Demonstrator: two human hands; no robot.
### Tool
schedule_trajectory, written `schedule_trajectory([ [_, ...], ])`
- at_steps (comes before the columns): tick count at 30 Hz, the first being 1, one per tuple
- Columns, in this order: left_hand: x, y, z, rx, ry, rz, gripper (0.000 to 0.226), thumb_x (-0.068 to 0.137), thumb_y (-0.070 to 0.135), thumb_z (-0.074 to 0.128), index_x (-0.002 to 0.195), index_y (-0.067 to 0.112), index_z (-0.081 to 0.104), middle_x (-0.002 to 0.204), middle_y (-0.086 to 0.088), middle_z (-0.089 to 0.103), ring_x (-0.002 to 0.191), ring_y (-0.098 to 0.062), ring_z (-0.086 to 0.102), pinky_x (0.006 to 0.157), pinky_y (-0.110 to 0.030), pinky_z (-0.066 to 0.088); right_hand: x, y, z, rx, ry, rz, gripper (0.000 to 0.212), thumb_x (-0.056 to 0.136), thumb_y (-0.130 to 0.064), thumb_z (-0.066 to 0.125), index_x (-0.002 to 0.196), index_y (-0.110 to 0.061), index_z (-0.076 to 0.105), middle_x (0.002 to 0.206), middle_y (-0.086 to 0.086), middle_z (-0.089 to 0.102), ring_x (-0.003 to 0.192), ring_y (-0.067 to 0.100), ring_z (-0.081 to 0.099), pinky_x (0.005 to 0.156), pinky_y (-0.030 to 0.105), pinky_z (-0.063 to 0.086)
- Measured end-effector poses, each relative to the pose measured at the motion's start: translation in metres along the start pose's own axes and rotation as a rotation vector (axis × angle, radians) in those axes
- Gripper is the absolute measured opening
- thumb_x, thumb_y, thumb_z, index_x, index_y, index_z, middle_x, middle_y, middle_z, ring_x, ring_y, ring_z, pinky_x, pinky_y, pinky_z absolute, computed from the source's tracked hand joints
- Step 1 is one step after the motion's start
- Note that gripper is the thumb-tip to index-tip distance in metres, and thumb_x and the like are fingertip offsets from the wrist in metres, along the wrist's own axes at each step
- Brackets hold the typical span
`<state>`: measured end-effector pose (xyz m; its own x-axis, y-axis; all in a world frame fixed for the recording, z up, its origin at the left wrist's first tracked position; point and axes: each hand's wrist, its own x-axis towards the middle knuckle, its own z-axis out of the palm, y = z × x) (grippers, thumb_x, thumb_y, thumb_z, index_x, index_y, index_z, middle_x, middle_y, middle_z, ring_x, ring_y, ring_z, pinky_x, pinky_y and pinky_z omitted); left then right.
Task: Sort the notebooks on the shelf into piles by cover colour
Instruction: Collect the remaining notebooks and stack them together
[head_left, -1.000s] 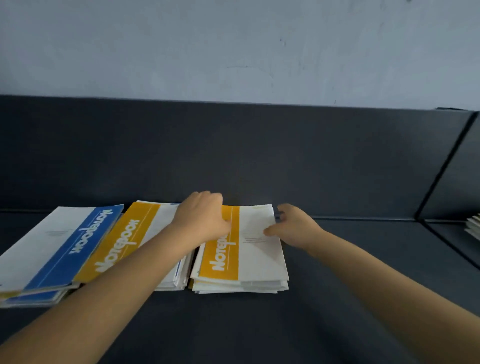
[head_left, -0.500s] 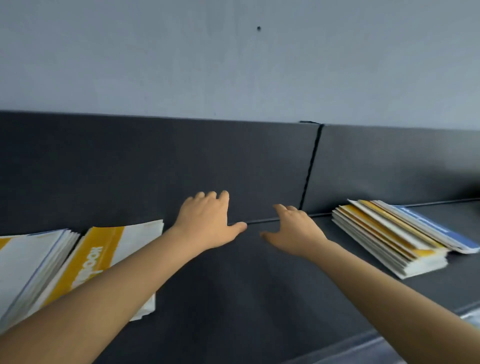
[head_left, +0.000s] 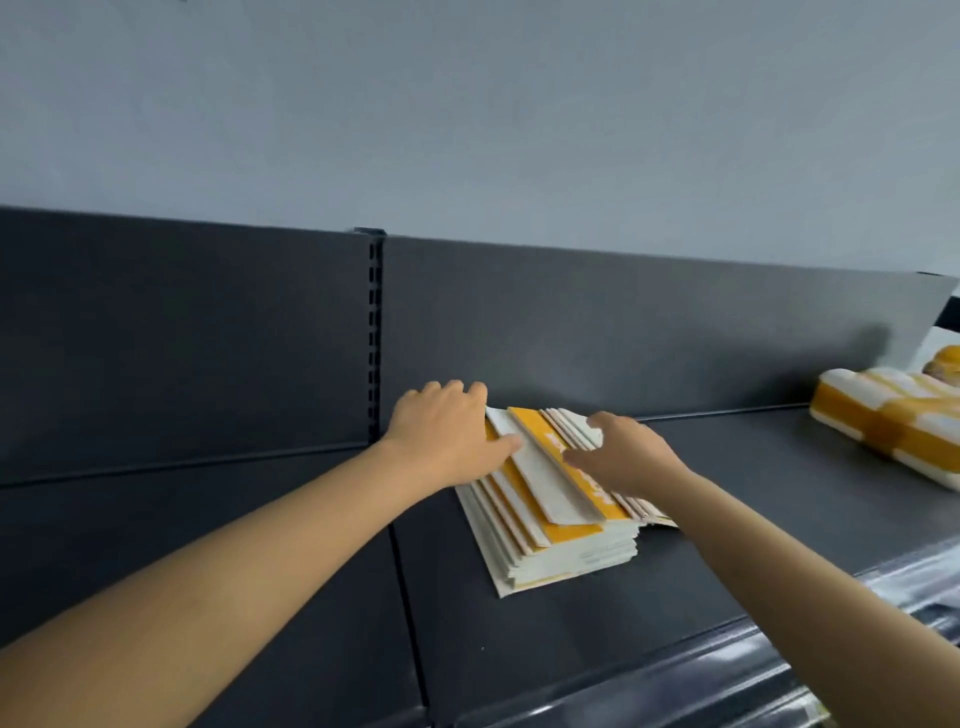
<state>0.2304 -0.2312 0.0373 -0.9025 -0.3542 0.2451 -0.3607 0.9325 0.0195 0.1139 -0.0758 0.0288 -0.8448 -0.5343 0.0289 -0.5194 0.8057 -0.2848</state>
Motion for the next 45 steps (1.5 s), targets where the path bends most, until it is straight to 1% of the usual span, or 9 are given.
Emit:
schedule_trajectory([
  [6, 0.045, 0.029, 0.012, -0.256, -0.185, -0.061, 0.055, 0.089, 0.059, 0.049, 0.122, 0.014, 0.049, 0.116, -0.004, 0.058, 0.106, -0.025, 0.055, 0.073, -0.032, 0.043, 0.043, 0.087, 0.002, 0.210, -0.114, 0.363, 0.054, 0.078, -0.055, 0.066, 0.100, -0.007, 0.057, 0.091, 0.005, 0.058, 0.074, 0.017, 0.052, 0.064, 0.027, 0.038],
  [10, 0.071, 0.034, 0.021, -0.479, -0.376, -0.236, 0.047, 0.084, 0.056, 0.060, 0.094, 0.011, 0.052, 0.078, -0.003, 0.053, 0.073, -0.022, 0.060, 0.066, -0.026, 0.044, 0.070, 0.127, 0.000, 0.382, -0.161, 0.497, 0.070, 0.066, -0.051, 0.081, 0.111, -0.003, 0.059, 0.111, 0.011, 0.061, 0.098, 0.028, 0.057, 0.085, 0.037, 0.047],
  [13, 0.084, 0.039, 0.032, -0.697, -0.412, -0.386, 0.050, 0.081, 0.046, 0.073, 0.109, 0.010, 0.051, 0.103, -0.007, 0.055, 0.093, -0.022, 0.064, 0.083, -0.031, 0.056, 0.087, 0.137, -0.007, 0.503, -0.261, 0.491, 0.071, 0.061, -0.040, 0.087, 0.115, -0.006, 0.056, 0.118, 0.009, 0.058, 0.111, 0.033, 0.056, 0.094, 0.044, 0.049],
  [18, 0.095, 0.064, 0.051, -1.141, -0.373, -0.581, 0.079, 0.063, 0.032, 0.088, 0.127, 0.008, 0.050, 0.132, 0.000, 0.055, 0.121, -0.020, 0.053, 0.103, -0.035, 0.042, 0.113, 0.144, -0.010, 0.549, -0.507, 0.356, 0.059, 0.059, -0.020, 0.091, 0.107, -0.008, 0.060, 0.102, 0.009, 0.067, 0.084, 0.022, 0.063, 0.070, 0.032, 0.053],
  [26, 0.109, 0.121, 0.076, -1.038, -0.180, -0.661, 0.069, 0.065, 0.025, 0.088, 0.124, 0.009, 0.056, 0.114, -0.006, 0.069, 0.093, -0.021, 0.070, 0.081, -0.035, 0.058, 0.117, 0.135, -0.001, 0.694, -0.717, 0.147, 0.032, 0.074, -0.012, 0.079, 0.102, -0.012, 0.063, 0.094, 0.003, 0.068, 0.077, 0.017, 0.064, 0.061, 0.026, 0.051],
  [30, 0.094, 0.119, 0.060, -0.441, -0.240, -0.705, 0.079, 0.074, 0.063, 0.070, 0.135, 0.017, 0.048, 0.140, -0.008, 0.043, 0.129, -0.027, 0.040, 0.100, -0.038, 0.038, 0.115, 0.131, 0.000, 0.665, -0.691, 0.099, 0.052, 0.065, -0.020, 0.086, 0.111, -0.017, 0.062, 0.117, -0.001, 0.062, 0.111, 0.020, 0.055, 0.089, 0.034, 0.046],
  [33, 0.089, 0.112, 0.046, -0.731, -0.341, -0.795, 0.062, 0.076, 0.048, 0.077, 0.125, 0.014, 0.057, 0.122, -0.010, 0.062, 0.111, -0.027, 0.060, 0.095, -0.040, 0.049, 0.110, 0.122, -0.003, 0.692, -0.709, 0.107, 0.048, 0.065, -0.020, 0.086, 0.108, -0.019, 0.063, 0.114, 0.000, 0.063, 0.110, 0.020, 0.056, 0.097, 0.038, 0.045],
  [38, 0.084, 0.105, 0.028, -1.016, -0.325, -0.880, 0.035, 0.076, 0.010, 0.081, 0.108, 0.005, 0.066, 0.101, -0.017, 0.073, 0.094, -0.033, 0.071, 0.093, -0.047, 0.053, 0.109, 0.112, -0.006, 0.793, -0.761, 0.131, 0.038, 0.069, -0.017, 0.084, 0.102, -0.016, 0.065, 0.110, 0.007, 0.067, 0.090, 0.021, 0.064, 0.079, 0.034, 0.049],
  [45, 0.073, 0.090, 0.026, -1.264, -0.230, -0.891, 0.019, 0.081, -0.005, 0.071, 0.096, 0.005, 0.066, 0.095, -0.016, 0.071, 0.075, -0.028, 0.068, 0.063, -0.038, 0.053, 0.104, 0.088, 0.007, 0.794, -0.717, 0.087, 0.093, 0.039, -0.032, 0.095, 0.122, -0.023, 0.054, 0.129, 0.002, 0.056, 0.115, 0.027, 0.056, 0.102, 0.045, 0.042],
])
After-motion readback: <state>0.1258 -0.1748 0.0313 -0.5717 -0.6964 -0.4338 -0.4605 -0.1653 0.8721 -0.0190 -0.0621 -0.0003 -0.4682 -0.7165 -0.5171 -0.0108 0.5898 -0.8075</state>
